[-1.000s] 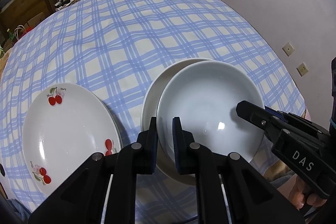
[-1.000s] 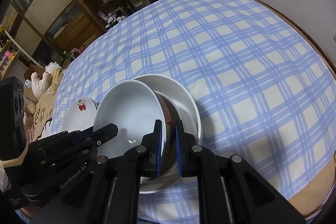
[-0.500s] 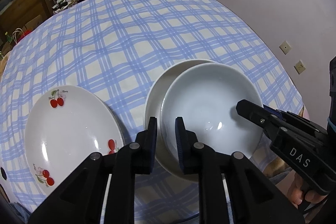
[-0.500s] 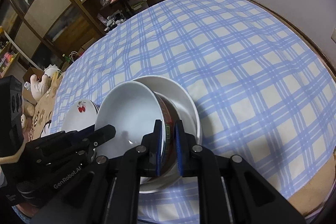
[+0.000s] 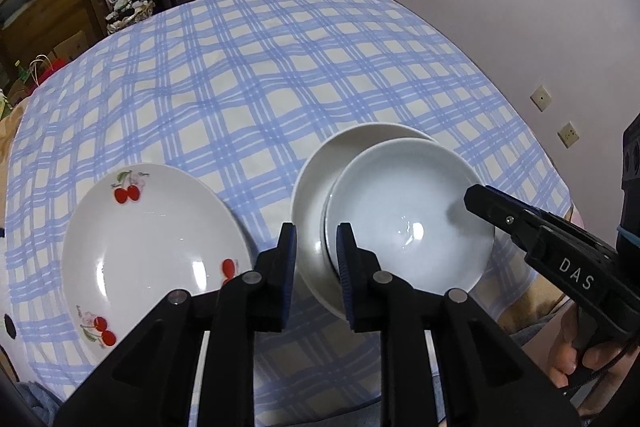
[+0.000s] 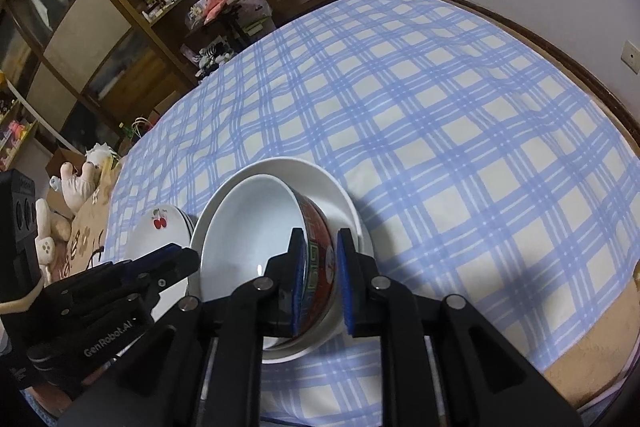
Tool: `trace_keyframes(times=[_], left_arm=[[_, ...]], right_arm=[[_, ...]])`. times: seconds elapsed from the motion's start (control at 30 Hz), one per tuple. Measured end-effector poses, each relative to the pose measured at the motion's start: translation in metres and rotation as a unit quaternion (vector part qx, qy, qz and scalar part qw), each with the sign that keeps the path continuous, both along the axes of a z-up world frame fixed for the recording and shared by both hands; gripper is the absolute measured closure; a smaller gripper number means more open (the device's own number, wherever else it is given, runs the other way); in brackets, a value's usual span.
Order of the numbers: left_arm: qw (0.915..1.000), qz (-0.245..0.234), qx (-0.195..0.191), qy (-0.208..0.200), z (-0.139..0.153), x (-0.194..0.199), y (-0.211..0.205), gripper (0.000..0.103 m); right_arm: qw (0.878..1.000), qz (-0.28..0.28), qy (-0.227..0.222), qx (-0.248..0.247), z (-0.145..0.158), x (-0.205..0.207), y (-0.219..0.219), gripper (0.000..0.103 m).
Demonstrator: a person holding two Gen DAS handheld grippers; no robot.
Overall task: Organize plates and bowls
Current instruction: 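Lower the red-patterned bowl into the nested white bowls with both tools, then open both tools to release the red-patterned bowl in the stack, then close the left tool on the bowl stack rim while the right tool grips it too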
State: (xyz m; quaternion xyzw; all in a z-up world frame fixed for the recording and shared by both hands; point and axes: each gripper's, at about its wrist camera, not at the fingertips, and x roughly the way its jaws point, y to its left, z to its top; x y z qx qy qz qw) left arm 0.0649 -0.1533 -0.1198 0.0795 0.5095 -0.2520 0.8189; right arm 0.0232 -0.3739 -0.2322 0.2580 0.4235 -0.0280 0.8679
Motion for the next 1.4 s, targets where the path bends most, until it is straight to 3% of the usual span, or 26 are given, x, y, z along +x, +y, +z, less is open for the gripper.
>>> trace_keyframes(times=[0.27,0.33,0.57,0.97,1.4], left_arm=[[0.9998,0.017,-0.008,-0.003,0.011,0.003,0.021,0.073],[0.9998,0.021,-0.006,-0.003,0.011,0.005,0.024,0.07],[0.9996,0.026,0.002,-0.014,0.01,0.008,0.027,0.048],[0.9996,0.012,0.024,-0.005,-0.003,0.017,0.02,0.029],[0.9986,0.025,0.034,0.031,-0.024,0.033,0.022,0.025]], right_arm=[[1.0,-0.009,-0.01,0.003,0.01,-0.011,-0.004,0.082],[1.0,-0.012,-0.01,0.007,0.011,-0.013,-0.007,0.077],[1.0,-0.03,-0.007,0.007,0.012,-0.016,-0.016,0.053],[0.998,-0.056,0.02,0.024,0.0,-0.007,-0.034,0.02],[0.996,-0.068,0.05,0.026,-0.014,0.006,-0.046,0.019]])
